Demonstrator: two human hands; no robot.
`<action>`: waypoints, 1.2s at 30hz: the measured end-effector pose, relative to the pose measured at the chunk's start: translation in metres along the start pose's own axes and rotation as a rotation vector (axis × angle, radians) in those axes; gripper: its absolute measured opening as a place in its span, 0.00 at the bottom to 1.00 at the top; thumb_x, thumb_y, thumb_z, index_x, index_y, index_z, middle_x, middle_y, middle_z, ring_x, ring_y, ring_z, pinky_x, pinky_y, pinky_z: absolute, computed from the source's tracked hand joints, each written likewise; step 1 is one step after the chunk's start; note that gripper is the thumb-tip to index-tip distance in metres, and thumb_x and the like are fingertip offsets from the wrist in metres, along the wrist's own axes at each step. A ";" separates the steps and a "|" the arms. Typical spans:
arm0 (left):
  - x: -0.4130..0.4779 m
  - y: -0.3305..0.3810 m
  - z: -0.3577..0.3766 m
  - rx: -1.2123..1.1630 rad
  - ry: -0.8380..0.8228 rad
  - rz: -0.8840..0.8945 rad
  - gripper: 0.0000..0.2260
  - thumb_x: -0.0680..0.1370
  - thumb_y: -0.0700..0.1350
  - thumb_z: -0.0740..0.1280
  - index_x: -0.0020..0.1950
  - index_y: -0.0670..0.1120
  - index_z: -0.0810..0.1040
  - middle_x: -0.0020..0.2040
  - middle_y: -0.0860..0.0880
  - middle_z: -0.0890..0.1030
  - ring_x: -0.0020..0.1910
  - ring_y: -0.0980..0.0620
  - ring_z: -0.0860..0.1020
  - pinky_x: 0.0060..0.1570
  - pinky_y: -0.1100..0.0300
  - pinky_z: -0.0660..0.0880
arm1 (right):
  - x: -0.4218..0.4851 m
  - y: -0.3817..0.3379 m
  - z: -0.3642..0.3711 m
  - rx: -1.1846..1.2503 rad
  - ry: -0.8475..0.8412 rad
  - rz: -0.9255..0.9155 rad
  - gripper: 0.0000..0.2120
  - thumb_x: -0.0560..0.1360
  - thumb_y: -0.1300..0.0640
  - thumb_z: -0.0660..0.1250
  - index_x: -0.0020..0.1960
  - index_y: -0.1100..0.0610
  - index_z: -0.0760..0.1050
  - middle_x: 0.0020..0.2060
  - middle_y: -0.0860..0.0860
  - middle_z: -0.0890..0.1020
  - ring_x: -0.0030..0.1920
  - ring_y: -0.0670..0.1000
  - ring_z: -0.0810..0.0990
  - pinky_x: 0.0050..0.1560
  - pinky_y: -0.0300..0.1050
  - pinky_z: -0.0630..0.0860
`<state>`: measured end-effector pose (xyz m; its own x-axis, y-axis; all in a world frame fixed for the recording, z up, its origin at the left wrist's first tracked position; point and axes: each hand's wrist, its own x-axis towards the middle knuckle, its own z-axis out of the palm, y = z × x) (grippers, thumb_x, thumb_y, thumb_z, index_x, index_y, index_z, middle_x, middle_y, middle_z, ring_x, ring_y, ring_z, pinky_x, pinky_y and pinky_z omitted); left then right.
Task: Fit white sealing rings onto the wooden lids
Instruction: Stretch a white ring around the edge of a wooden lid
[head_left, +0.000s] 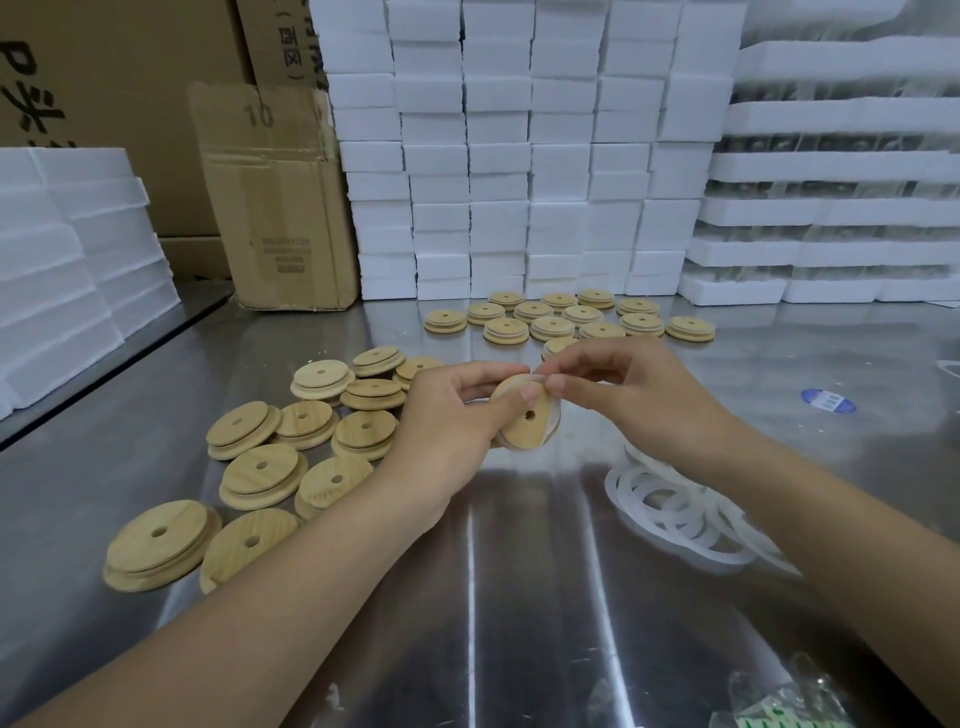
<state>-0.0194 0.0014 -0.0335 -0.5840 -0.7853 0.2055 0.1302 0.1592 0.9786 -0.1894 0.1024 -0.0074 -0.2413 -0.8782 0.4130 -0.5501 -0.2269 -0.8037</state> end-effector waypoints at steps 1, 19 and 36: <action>0.000 0.000 -0.001 0.000 -0.009 -0.006 0.09 0.78 0.42 0.77 0.58 0.47 0.88 0.49 0.47 0.90 0.52 0.46 0.88 0.51 0.50 0.86 | 0.001 0.001 -0.002 -0.004 -0.012 0.013 0.05 0.79 0.63 0.73 0.53 0.58 0.87 0.47 0.53 0.89 0.51 0.51 0.86 0.57 0.40 0.79; 0.000 0.011 0.004 -0.227 0.115 0.004 0.08 0.80 0.37 0.75 0.58 0.44 0.84 0.55 0.45 0.87 0.54 0.48 0.87 0.43 0.56 0.86 | 0.003 0.007 0.001 0.064 0.076 0.082 0.05 0.77 0.60 0.77 0.48 0.61 0.83 0.38 0.52 0.85 0.40 0.44 0.82 0.41 0.32 0.76; 0.003 0.006 -0.008 -0.088 -0.026 -0.025 0.06 0.79 0.42 0.76 0.55 0.49 0.88 0.49 0.47 0.90 0.45 0.56 0.87 0.40 0.61 0.83 | 0.003 0.001 -0.016 0.060 0.060 0.235 0.07 0.82 0.52 0.70 0.52 0.56 0.83 0.44 0.47 0.86 0.46 0.43 0.85 0.51 0.45 0.75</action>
<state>-0.0142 -0.0044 -0.0271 -0.6083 -0.7724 0.1826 0.1851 0.0857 0.9790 -0.2032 0.1061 0.0001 -0.4050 -0.8837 0.2345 -0.4249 -0.0452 -0.9041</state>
